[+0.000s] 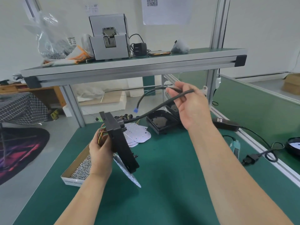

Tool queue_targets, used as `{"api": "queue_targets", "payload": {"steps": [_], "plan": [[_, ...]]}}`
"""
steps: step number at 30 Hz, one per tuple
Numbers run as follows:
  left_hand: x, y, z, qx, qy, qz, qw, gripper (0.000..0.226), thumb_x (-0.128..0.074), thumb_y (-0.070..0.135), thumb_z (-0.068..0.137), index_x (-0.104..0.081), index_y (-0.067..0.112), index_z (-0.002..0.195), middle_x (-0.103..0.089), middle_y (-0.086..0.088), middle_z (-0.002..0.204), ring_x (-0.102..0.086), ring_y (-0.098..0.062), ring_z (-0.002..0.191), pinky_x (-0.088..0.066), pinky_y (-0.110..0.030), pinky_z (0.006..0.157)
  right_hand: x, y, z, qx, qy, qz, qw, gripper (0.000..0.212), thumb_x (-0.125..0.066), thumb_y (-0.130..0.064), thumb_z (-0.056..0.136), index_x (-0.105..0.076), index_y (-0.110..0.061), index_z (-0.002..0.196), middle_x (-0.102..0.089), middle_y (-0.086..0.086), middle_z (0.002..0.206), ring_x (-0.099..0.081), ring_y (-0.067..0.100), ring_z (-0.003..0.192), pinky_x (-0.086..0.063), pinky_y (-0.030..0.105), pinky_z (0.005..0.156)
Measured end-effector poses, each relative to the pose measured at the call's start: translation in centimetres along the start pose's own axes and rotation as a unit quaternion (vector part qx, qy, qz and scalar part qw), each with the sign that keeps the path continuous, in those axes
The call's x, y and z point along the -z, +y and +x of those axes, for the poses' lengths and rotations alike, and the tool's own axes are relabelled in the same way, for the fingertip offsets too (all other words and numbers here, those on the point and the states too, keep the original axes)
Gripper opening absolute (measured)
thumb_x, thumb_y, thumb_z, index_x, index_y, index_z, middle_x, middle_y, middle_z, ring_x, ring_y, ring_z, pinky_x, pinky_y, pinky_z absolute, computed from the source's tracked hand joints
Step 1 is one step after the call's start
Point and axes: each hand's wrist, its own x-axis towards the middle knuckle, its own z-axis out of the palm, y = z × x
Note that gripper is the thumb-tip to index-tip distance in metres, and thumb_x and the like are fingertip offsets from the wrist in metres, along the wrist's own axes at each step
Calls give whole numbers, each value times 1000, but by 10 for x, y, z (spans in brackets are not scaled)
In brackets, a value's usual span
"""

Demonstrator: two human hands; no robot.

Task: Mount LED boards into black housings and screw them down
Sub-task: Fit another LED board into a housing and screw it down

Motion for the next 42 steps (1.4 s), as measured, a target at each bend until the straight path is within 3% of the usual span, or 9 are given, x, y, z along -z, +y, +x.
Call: {"api": "queue_targets", "payload": {"steps": [4,10,16,20,26,31,34,37,42], "plan": [[8,-4,3,1,22,11,1000,24,-51,-6,97,-65,12,91,-61,-22,94,-57,-38,90,-51,-61,85,34,58,10,-53,4,-74,996,26,-43,4,104,-66,1,91,-67,19,108,-74,26,88,-59,29,91],[-3,0,1,-28,-1,48,998,41,-54,-2,96,-72,31,81,-67,10,71,-58,-5,64,-49,-18,57,96,126,-4,-140,6,-184,973,42,-37,21,96,-72,1,85,-73,17,98,-70,28,100,-57,20,84],[-3,-1,2,23,7,9,1000,27,-51,-5,98,-69,14,90,-63,-25,94,-56,-37,89,-48,-57,86,81,125,2,-74,-108,-73,989,30,-52,9,98,-77,1,85,-72,16,109,-70,29,106,-54,24,94],[-2,1,3,7,0,36,999,29,-54,-4,96,-71,18,86,-65,-19,87,-59,-29,81,-50,-50,80,83,138,11,-112,-104,-159,975,35,-48,21,92,-76,0,87,-72,17,105,-71,23,99,-55,25,91],[-11,-2,10,-25,32,177,983,29,-61,12,92,-71,38,84,-71,8,76,-62,-14,75,-50,-32,72,131,148,8,-124,-86,-568,809,35,-43,5,99,-70,-14,110,-63,7,116,-62,21,103,-46,24,78],[-26,-5,16,-19,71,268,961,8,-57,33,85,-64,34,83,-64,12,66,-56,-22,73,-43,-36,68,118,117,-3,-115,-25,-629,768,70,-37,12,92,-31,-19,155,-35,6,147,-51,24,120,-47,36,94],[-35,-5,15,-22,80,313,946,7,-60,27,92,-66,28,88,-65,8,69,-57,-25,79,-43,-36,70,101,100,-37,100,65,-526,842,37,-48,-2,95,-55,-17,128,-54,1,119,-57,21,109,-46,32,92],[-46,-1,11,-32,74,351,933,6,-60,27,95,-65,27,92,-68,5,77,-58,-27,84,-46,-38,75,73,91,-76,146,-72,-390,906,34,-61,-37,91,-54,-27,123,-66,-7,99,-64,14,93,-50,26,87],[-59,2,5,-72,39,420,904,10,-58,24,95,-59,30,87,-57,13,70,-52,-24,78,-37,-33,70,48,83,-71,105,-82,-465,875,55,-70,-52,82,-50,-47,133,-65,-18,109,-63,0,99,-49,25,92]]}}
